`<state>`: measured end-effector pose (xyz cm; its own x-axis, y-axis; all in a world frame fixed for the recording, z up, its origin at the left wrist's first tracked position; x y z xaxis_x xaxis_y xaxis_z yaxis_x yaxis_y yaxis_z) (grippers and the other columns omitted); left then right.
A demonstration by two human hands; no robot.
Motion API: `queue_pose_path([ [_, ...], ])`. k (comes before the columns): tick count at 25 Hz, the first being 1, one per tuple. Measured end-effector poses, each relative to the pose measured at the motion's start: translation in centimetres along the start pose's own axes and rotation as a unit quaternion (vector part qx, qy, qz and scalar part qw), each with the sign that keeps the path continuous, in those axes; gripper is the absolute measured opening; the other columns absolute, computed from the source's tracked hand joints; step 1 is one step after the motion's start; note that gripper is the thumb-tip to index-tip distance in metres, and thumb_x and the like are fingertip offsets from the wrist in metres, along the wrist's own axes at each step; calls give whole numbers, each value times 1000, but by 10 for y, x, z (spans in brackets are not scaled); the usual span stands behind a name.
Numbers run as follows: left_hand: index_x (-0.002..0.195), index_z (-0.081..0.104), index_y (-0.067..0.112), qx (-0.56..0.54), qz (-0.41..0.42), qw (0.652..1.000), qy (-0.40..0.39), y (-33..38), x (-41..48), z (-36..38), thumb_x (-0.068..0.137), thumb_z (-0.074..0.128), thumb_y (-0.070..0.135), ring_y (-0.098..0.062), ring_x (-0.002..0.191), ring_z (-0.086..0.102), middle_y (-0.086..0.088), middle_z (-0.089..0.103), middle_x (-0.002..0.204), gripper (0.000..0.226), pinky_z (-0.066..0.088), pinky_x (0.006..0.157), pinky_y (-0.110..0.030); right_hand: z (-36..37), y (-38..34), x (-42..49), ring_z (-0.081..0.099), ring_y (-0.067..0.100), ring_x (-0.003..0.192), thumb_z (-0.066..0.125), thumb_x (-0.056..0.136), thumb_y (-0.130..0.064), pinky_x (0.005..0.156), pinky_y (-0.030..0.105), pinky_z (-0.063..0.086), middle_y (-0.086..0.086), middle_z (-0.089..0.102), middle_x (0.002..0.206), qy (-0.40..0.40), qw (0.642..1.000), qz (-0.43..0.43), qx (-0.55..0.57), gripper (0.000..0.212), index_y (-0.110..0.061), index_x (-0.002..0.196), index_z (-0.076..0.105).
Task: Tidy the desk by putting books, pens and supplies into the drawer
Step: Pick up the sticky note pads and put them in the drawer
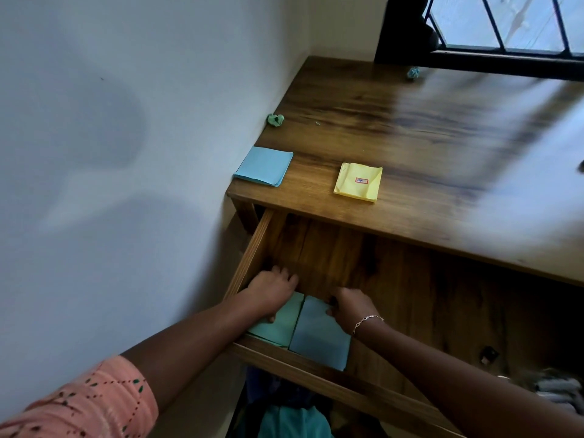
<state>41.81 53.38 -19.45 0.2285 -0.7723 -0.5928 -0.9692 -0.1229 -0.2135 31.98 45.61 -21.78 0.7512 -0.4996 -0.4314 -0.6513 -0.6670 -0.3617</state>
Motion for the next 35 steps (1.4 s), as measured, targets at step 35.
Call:
queue_pose_path([
  [35,138,34,13,-51,-130,977,161,-171,41,-164,75,74,22,-25,128,36,-8,36,140,75,38,97,-36,-221,-5,50,45,28,120,66,82,-33,97,33,38,8,46,133,210,966,-109,-105,56,-13,131,48],
])
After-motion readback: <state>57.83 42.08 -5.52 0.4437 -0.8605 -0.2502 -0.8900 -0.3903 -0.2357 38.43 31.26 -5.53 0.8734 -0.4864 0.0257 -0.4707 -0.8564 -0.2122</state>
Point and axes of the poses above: each hand's wrist, its own x-axis towards the middle knuckle, its own z-axis out of the palm, y = z × x, the point moved 8 cm from there along x, towards the middle knuckle
